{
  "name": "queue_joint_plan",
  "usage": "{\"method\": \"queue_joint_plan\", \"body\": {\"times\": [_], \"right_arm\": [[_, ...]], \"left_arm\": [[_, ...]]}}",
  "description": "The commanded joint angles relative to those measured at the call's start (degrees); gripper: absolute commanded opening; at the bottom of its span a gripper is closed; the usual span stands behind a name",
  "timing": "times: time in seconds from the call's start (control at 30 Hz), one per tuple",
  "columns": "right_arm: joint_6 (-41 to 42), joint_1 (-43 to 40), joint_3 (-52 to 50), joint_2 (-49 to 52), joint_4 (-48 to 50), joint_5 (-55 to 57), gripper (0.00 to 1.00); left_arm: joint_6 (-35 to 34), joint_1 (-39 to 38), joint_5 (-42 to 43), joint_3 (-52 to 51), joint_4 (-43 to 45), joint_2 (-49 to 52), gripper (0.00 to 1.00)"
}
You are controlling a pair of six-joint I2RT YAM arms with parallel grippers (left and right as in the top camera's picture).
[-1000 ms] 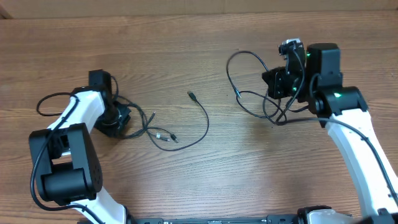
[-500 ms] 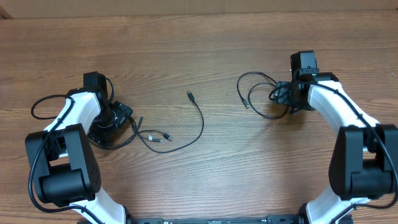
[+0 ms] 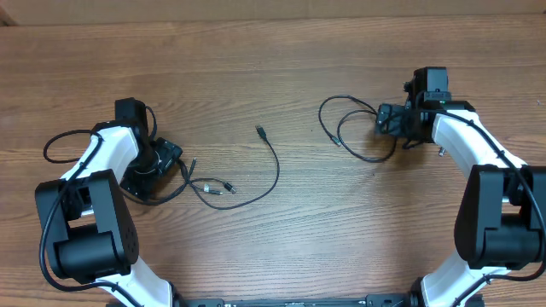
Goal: Untangle cables
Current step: 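Carry the separated cable off the table to the right, then drop the black cable at the far right edge with the right gripper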
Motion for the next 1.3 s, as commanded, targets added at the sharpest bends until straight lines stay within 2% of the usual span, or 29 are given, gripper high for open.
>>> {"method": "queue_joint_plan", "body": {"times": [0.0, 0.07, 0.23, 0.27, 0.33, 0.37, 0.53, 0.77, 0.97, 1.27], "right_arm": [[-2.4, -0.1, -0.1, 3.0, 1.0, 3.0, 1.00], [-3.7, -0.1, -0.1, 4.4, 0.8, 2.9, 0.96], [-5.5, 0.0, -0.1, 7.8, -2.1, -0.2, 0.70], [-5.5, 0.1, -0.1, 8.2, -2.8, -1.3, 0.58], [-5.5, 0.3, -0.1, 8.6, -3.9, -4.0, 0.12], [-5.2, 0.3, -0.1, 8.6, -4.2, -5.5, 0.04], [-5.0, -0.3, 2.3, 7.8, -6.7, -10.1, 0.04], [-5.0, -5.0, 14.6, 0.8, -14.4, -10.4, 0.04], [-5.1, -16.3, 24.3, -4.0, -14.1, -5.6, 0.04], [-5.3, -35.9, 24.8, -1.1, -2.1, -3.1, 0.04]], "left_arm": [[0.5, -0.2, -1.7, -3.5, 3.5, 5.2, 0.99], [0.5, -0.2, -1.8, -3.5, 4.4, 5.2, 0.99], [0.5, -0.2, -1.8, -3.5, 6.1, 5.2, 1.00], [0.5, -0.2, -1.8, -3.5, 6.3, 5.2, 0.99], [0.5, -0.2, -1.8, -3.5, 6.3, 5.2, 1.00], [0.5, -0.2, -1.8, -3.5, 6.4, 5.2, 0.99], [0.5, -0.2, -1.8, -3.5, 6.6, 5.2, 1.00], [0.5, -0.2, -1.8, -3.5, 6.6, 5.2, 1.00], [0.5, -0.2, -1.7, -3.5, 6.6, 5.2, 1.00], [0.5, -0.2, -1.7, -3.5, 6.6, 5.2, 1.00]]}}
